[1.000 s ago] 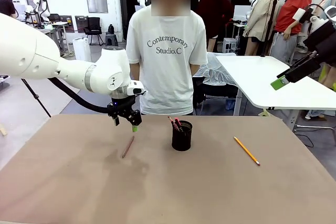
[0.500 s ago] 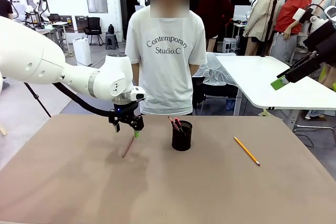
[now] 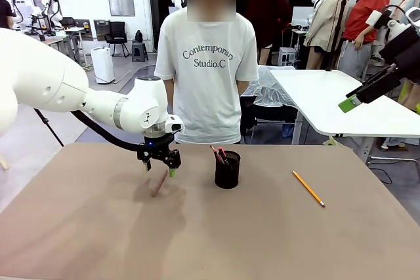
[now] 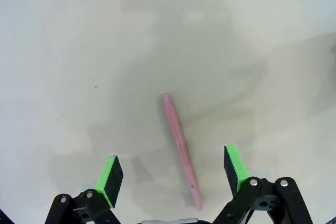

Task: Place the pens into the pen holder.
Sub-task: Pick up a writing instrument from the table and place it into the Pen holder.

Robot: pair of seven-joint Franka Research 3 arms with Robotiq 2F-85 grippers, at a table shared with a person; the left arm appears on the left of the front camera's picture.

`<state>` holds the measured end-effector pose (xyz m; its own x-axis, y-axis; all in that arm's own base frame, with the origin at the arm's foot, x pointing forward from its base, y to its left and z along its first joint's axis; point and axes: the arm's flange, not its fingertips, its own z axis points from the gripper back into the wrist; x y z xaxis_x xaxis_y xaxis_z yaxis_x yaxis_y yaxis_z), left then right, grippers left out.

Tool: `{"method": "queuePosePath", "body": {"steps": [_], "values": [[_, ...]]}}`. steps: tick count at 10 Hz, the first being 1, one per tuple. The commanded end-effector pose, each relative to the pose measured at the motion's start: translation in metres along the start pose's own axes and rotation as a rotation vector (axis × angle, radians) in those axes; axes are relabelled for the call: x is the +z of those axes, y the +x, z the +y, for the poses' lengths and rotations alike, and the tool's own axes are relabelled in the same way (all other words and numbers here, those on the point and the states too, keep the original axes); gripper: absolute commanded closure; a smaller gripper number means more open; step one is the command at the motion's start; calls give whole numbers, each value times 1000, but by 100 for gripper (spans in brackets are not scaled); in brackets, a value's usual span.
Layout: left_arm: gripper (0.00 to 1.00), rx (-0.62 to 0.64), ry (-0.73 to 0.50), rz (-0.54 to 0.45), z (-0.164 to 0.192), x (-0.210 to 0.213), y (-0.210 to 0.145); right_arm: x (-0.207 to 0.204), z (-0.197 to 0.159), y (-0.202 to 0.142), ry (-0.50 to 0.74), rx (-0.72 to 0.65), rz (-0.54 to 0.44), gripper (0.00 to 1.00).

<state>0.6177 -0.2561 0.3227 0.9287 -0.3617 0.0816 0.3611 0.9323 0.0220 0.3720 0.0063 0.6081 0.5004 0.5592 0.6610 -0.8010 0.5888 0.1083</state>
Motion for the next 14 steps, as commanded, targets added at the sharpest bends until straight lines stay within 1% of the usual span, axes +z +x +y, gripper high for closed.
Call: {"method": "queuePosePath", "body": {"steps": [1,5,10,11,14], "values": [[0,23,50,-2,-3,-2,5,1,0,2,16,-3,-17,0],[0,21,54,5,-5,-7,11,1,0,2,16,-3,-17,0],[0,40,45,11,-3,-16,8,1,0,2,16,-3,-17,0],[11,27,61,8,-2,-16,8,1,0,2,16,-3,-17,0],[69,40,62,23,-2,-17,9,1,0,2,16,-3,-17,0]]}}
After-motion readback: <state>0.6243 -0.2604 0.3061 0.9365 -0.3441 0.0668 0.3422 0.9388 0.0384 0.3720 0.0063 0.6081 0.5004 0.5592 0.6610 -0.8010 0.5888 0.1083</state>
